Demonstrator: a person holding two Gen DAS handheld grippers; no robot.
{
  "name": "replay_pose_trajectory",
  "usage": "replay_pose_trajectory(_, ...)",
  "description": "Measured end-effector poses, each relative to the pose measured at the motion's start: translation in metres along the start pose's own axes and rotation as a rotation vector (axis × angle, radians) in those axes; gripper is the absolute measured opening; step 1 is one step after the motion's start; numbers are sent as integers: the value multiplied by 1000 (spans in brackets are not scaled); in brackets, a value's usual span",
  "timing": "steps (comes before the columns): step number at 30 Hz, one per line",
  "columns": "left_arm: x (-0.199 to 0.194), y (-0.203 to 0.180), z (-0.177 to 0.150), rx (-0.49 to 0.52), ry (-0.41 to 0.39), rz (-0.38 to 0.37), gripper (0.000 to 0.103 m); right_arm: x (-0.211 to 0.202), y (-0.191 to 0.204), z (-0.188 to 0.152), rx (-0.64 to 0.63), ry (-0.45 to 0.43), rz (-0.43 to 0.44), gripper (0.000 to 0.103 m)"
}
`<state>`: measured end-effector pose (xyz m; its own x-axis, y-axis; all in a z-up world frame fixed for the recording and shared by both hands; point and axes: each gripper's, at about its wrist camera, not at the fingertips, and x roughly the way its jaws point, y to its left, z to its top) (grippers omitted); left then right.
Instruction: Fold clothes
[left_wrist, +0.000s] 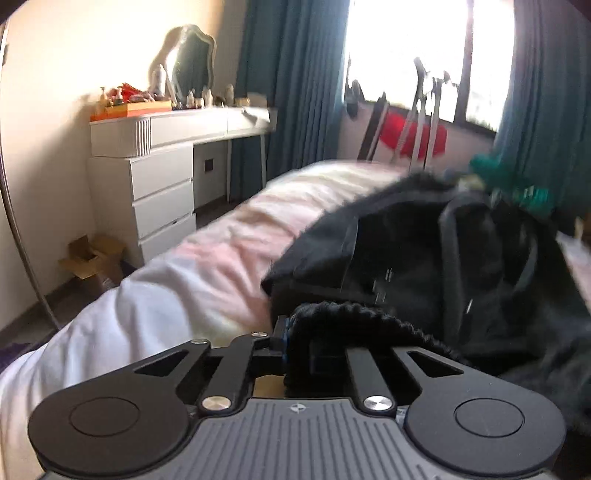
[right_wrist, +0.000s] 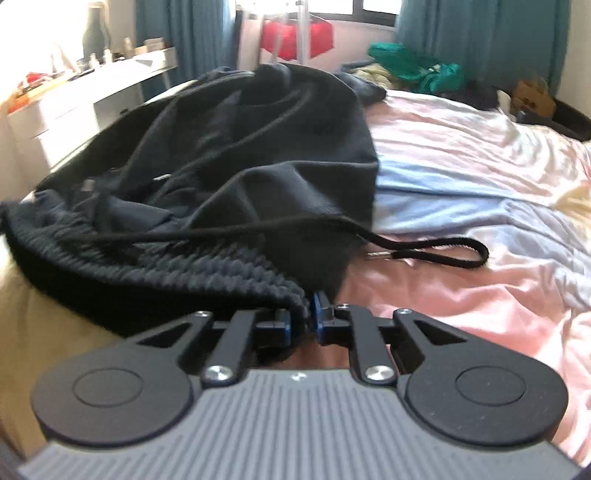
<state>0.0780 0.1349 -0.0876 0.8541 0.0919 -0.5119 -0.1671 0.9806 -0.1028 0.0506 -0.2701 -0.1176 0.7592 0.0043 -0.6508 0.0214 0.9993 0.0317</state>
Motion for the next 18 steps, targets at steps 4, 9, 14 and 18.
replay_pose_trajectory(4,-14,2,38,-23,-86,-41,8,-23,15,2,-46,-47,27,12)
replay_pose_trajectory(9,-23,8,127,-15,-209,-47,8,-52,57,2,-84,-101,180,12)
replay_pose_trajectory(14,-9,8,226,55,-284,-19,7,-60,120,27,-27,-147,421,12)
replay_pose_trajectory(18,46,17,278,206,-377,88,8,-61,182,56,-58,-272,586,12)
